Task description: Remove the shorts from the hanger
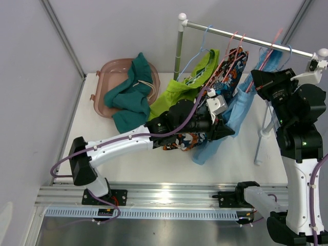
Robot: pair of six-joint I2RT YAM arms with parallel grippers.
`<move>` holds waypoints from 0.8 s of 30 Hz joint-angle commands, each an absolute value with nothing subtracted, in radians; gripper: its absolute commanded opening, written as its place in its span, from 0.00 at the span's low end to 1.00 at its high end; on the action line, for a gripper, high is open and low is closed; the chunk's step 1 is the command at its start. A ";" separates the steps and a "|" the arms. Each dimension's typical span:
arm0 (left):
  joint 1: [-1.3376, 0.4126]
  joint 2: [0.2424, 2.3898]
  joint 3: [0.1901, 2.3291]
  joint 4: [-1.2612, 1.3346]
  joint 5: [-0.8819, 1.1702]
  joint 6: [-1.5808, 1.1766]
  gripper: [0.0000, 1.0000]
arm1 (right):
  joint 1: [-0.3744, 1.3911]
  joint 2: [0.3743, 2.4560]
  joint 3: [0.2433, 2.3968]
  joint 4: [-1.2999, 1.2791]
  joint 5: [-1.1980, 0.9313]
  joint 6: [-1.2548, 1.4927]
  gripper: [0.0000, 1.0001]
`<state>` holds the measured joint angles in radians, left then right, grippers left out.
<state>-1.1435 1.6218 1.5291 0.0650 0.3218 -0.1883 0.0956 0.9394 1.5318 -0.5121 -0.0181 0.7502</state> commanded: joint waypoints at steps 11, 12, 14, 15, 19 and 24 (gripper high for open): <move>-1.199 1.421 1.370 0.064 0.218 -0.152 0.00 | 0.080 0.972 1.667 -0.460 0.035 0.693 0.00; -1.221 1.361 1.320 0.067 0.210 -0.155 0.00 | 0.071 0.983 1.678 -0.465 0.035 0.686 0.00; -1.242 1.307 1.248 0.063 0.186 -0.155 0.00 | 0.060 0.992 1.687 -0.469 0.034 0.681 0.00; -1.253 1.283 1.227 0.061 0.160 -0.158 0.00 | 0.055 0.996 1.692 -0.468 0.032 0.681 0.00; -1.301 1.192 1.106 0.054 0.120 -0.184 0.00 | 0.031 1.015 1.698 -0.466 0.031 0.683 0.00; -1.315 1.161 0.973 0.075 0.106 -0.218 0.00 | 0.011 1.051 1.733 -0.488 -0.021 0.692 0.00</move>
<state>-1.2911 1.1778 1.0389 0.0826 0.0952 -0.1837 0.0334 1.0367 1.6638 -0.6312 -0.0372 0.7265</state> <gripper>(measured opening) 0.014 0.064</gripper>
